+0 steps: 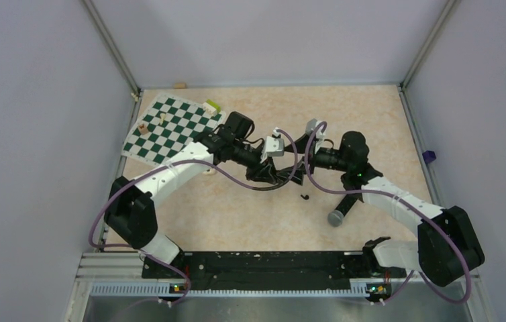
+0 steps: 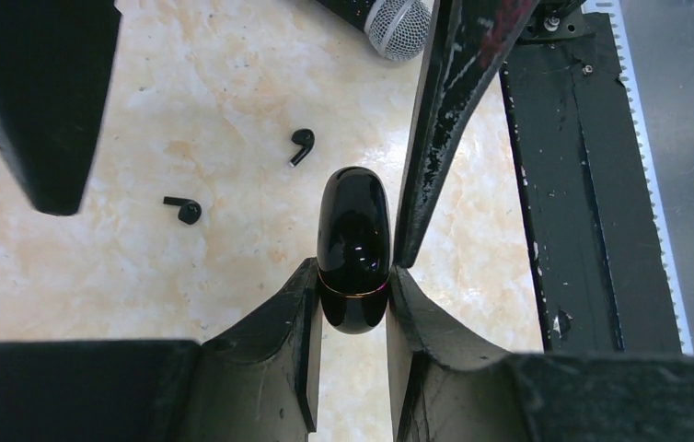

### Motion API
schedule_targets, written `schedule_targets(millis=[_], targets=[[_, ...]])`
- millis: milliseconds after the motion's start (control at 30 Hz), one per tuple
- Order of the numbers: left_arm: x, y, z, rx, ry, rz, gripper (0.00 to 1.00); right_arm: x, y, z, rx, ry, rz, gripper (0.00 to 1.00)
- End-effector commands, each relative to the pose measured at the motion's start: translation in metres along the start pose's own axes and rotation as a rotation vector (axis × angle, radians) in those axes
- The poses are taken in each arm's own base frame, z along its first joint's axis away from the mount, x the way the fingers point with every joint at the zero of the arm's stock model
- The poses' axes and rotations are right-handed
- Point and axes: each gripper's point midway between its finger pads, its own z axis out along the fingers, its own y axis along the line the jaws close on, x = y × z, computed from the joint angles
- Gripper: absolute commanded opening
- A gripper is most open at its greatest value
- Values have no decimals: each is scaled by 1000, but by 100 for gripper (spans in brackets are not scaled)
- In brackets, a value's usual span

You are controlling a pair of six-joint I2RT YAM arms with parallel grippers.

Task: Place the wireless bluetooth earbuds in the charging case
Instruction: Open the charging case.

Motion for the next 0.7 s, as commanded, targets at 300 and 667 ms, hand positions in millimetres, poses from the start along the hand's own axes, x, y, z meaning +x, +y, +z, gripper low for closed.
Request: schedule_targets(millis=[300,667], targets=[[-39,-18,-24,28,-69,122,0,-10,5,0,-79,37,-123,95],[-44,-26,-32,43,-84,150,0,-9,-19,-3,48,74,-189,95]])
